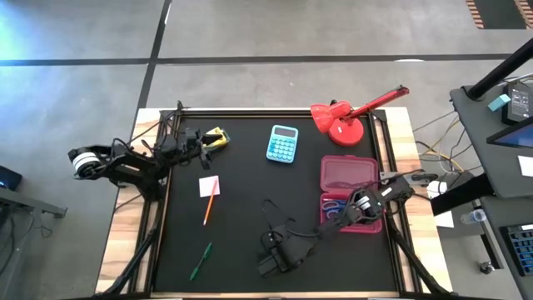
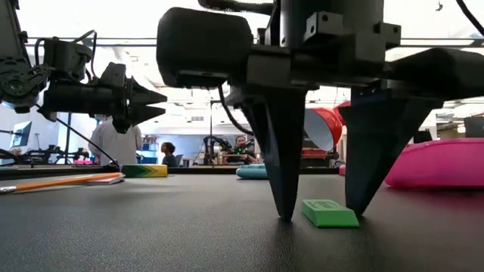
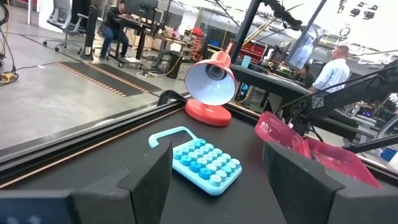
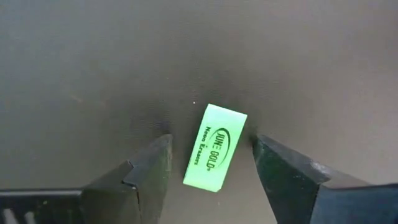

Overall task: Pack school essentials
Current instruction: Put the green eraser into the pink supply box

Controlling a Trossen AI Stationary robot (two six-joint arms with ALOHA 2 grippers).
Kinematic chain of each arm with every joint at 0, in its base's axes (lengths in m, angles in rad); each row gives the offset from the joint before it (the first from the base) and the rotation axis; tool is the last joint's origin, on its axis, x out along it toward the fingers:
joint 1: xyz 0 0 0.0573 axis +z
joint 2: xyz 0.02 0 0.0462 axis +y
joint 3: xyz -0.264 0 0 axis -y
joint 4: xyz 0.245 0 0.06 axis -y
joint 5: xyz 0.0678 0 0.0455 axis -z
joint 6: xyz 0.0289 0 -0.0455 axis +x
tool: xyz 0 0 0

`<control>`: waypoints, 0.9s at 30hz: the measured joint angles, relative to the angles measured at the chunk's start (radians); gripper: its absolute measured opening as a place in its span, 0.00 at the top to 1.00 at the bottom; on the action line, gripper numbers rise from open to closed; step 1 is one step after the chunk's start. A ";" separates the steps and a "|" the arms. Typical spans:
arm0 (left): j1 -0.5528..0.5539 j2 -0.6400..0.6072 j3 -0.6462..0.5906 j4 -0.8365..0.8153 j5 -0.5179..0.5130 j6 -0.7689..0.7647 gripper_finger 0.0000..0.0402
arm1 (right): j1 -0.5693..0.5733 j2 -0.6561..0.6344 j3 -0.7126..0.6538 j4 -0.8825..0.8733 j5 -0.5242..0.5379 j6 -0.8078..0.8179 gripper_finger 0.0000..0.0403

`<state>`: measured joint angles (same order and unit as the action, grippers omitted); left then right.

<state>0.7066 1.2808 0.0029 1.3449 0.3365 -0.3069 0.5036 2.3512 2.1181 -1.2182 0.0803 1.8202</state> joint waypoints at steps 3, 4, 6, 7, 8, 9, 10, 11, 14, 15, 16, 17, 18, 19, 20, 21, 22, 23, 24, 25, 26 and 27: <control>0.000 0.000 0.000 0.000 0.000 0.000 0.42 | 0.001 0.006 0.001 0.000 -0.001 -0.020 0.53; 0.000 0.000 0.000 0.000 0.000 0.000 0.42 | 0.001 0.010 0.001 0.000 0.000 -0.023 0.55; 0.000 0.000 0.000 0.000 0.000 0.000 0.42 | 0.001 0.010 0.001 -0.001 -0.003 -0.036 0.60; 0.000 0.000 0.000 0.000 0.000 0.000 0.42 | 0.001 0.010 0.001 0.000 -0.005 -0.046 0.63; 0.000 0.000 0.000 0.000 0.000 0.000 0.42 | 0.001 0.010 0.001 0.001 -0.005 -0.054 0.66; 0.000 0.000 0.000 0.000 0.000 0.000 0.42 | 0.001 0.010 0.001 0.001 -0.006 -0.059 0.69; 0.000 0.000 0.000 0.000 0.000 0.000 0.42 | 0.001 0.010 0.001 0.001 -0.005 -0.067 0.73; 0.000 0.000 0.000 0.000 0.000 0.000 0.42 | 0.001 0.010 0.001 0.002 -0.005 -0.075 0.76; 0.000 0.000 0.000 0.000 0.000 0.000 0.42 | 0.001 0.009 0.001 0.001 -0.006 -0.100 0.85; 0.000 0.000 0.000 0.000 0.000 0.000 0.42 | 0.001 0.009 0.001 0.000 -0.006 -0.112 0.88; 0.000 0.000 0.000 0.000 0.000 0.000 0.42 | 0.001 0.008 0.001 -0.001 -0.006 -0.122 0.90; 0.000 0.000 0.000 0.000 0.000 0.000 0.42 | 0.001 0.007 0.001 -0.001 -0.006 -0.137 0.91; 0.000 0.000 0.000 0.000 0.000 0.000 0.42 | 0.001 0.005 0.001 -0.002 -0.007 -0.150 0.92; 0.000 0.000 0.000 0.000 0.000 0.000 0.42 | 0.000 0.001 0.000 -0.002 -0.007 -0.164 0.93; 0.000 0.000 0.000 0.000 0.000 0.000 0.42 | 0.000 -0.003 0.000 -0.003 -0.008 -0.174 0.93; 0.000 0.000 0.000 0.000 0.000 0.000 0.42 | 0.000 -0.006 -0.001 -0.004 -0.009 -0.186 0.93; 0.000 0.000 0.000 0.000 0.000 0.000 0.42 | 0.000 -0.010 -0.001 -0.005 -0.009 -0.196 0.93; 0.000 0.000 0.000 0.000 0.000 0.000 0.42 | 0.000 -0.015 -0.002 -0.011 -0.009 -0.210 0.93; 0.000 0.000 0.000 0.000 0.000 0.000 0.42 | 0.000 -0.017 -0.003 -0.018 -0.011 -0.220 0.93; 0.000 0.000 0.000 0.000 0.000 0.000 0.42 | 0.000 -0.022 -0.003 -0.021 -0.012 -0.231 0.93; 0.000 0.000 0.000 0.000 0.000 0.000 0.42 | 0.000 -0.026 -0.003 -0.029 -0.012 -0.241 0.93; 0.000 0.000 0.000 0.000 0.000 0.000 0.42 | 0.000 -0.028 -0.003 -0.038 -0.011 -0.248 0.93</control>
<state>0.7067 1.2807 0.0026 1.3449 0.3363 -0.3069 0.5037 2.3230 2.1147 -1.2557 0.0689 1.5725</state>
